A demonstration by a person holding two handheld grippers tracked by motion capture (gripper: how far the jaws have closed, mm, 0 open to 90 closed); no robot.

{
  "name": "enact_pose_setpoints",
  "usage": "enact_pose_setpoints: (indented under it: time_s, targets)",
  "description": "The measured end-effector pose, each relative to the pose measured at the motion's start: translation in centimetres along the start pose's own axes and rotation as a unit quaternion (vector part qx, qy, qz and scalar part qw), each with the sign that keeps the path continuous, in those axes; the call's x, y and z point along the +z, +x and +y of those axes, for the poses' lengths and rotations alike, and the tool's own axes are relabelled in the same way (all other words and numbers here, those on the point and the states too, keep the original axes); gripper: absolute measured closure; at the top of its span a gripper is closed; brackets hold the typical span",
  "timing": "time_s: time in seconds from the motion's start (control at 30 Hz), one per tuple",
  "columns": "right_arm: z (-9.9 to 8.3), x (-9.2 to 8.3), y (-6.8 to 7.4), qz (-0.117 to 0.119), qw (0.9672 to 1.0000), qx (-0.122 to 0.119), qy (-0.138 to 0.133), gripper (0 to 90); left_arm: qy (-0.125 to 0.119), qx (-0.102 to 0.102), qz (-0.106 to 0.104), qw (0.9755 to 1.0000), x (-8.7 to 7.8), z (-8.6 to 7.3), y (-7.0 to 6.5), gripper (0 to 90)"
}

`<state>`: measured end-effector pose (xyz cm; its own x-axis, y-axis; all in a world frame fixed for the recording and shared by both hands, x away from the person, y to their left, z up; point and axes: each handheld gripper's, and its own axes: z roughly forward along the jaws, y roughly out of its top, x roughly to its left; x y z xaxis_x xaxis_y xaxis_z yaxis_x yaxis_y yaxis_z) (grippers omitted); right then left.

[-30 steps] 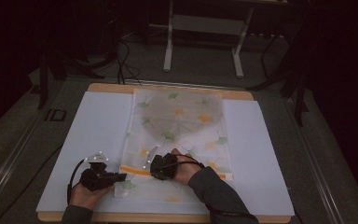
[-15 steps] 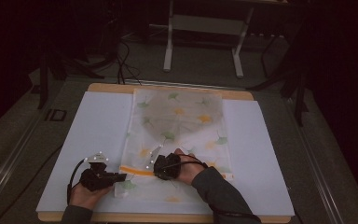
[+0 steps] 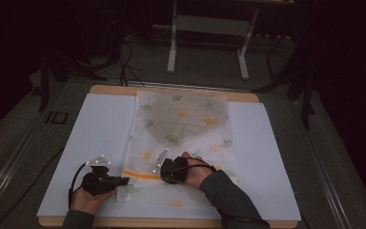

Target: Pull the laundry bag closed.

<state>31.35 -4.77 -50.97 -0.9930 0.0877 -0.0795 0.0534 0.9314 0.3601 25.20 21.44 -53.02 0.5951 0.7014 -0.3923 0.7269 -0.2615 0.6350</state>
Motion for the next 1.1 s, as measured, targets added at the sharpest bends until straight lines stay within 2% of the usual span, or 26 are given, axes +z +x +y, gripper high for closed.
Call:
enact_pose_setpoints:
  time_s: [1.1]
  targets:
    - [-2.7,-1.2,-0.7,-0.006,0.9997,0.014,0.017,84.9,-0.001,0.0,0.0,1.0,0.0,0.0,0.1,88.4]
